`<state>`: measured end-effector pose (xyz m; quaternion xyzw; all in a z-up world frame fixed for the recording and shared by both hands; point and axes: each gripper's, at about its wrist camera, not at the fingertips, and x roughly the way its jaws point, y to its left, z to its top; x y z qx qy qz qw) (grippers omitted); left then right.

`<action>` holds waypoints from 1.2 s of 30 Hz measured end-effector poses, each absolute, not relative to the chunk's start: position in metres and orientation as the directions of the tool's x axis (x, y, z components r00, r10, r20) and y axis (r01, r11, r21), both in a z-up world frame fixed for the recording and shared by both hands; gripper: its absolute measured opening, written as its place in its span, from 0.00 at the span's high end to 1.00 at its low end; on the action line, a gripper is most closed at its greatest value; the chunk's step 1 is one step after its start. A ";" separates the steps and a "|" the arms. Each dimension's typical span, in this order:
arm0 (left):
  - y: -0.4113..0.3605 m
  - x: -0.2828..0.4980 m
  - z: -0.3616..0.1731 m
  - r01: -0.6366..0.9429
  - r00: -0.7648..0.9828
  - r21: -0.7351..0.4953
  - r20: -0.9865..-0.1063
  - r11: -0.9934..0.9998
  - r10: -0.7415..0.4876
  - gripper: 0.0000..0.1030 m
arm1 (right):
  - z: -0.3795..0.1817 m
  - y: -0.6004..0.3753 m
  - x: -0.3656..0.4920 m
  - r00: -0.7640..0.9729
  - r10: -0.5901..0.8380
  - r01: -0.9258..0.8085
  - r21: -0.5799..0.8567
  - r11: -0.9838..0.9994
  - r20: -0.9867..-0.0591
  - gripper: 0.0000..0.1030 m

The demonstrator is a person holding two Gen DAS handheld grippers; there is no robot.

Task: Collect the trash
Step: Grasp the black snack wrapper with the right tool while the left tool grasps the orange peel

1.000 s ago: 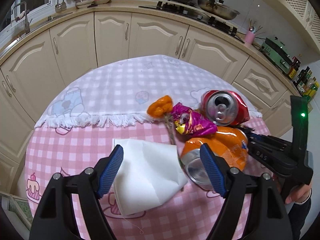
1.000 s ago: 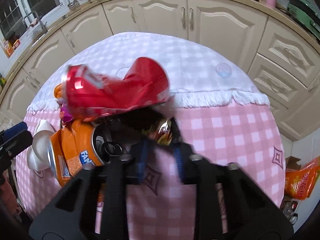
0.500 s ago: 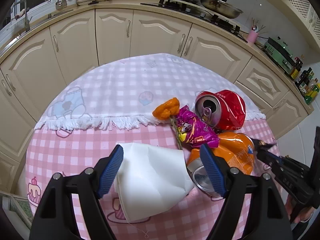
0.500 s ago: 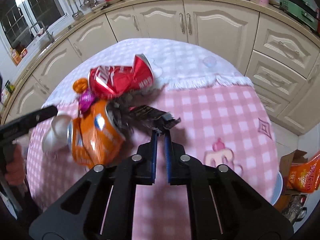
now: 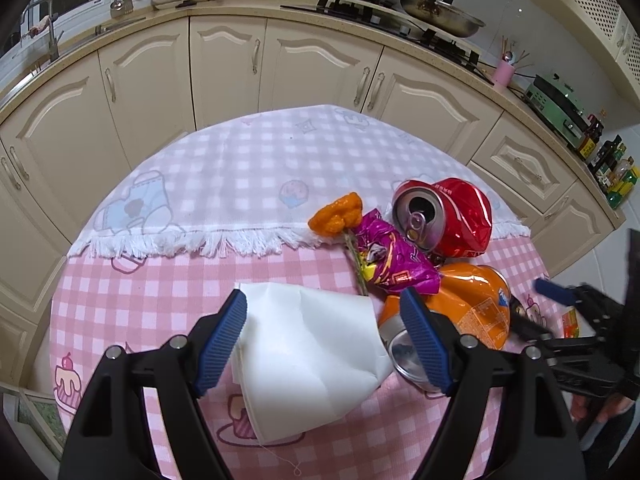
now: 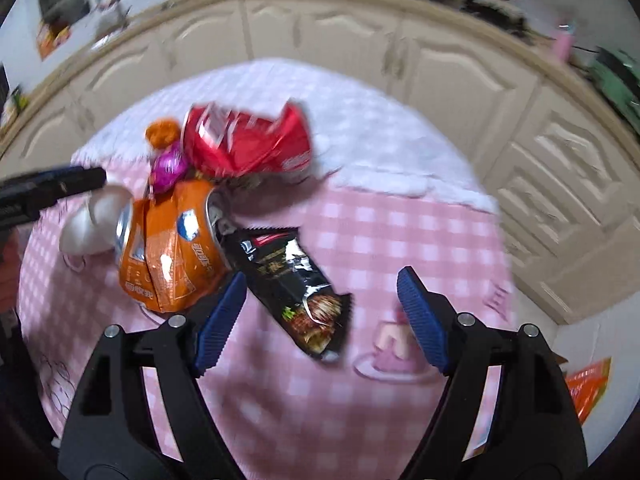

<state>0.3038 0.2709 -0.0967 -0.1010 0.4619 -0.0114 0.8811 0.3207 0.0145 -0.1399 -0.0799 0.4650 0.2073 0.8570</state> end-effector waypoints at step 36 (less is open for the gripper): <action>0.288 0.393 -0.116 -0.246 0.503 -0.300 -0.852 0.922 -0.143 0.67 | -0.114 -0.053 0.344 0.588 0.403 -0.119 0.417 0.901 -0.701 0.86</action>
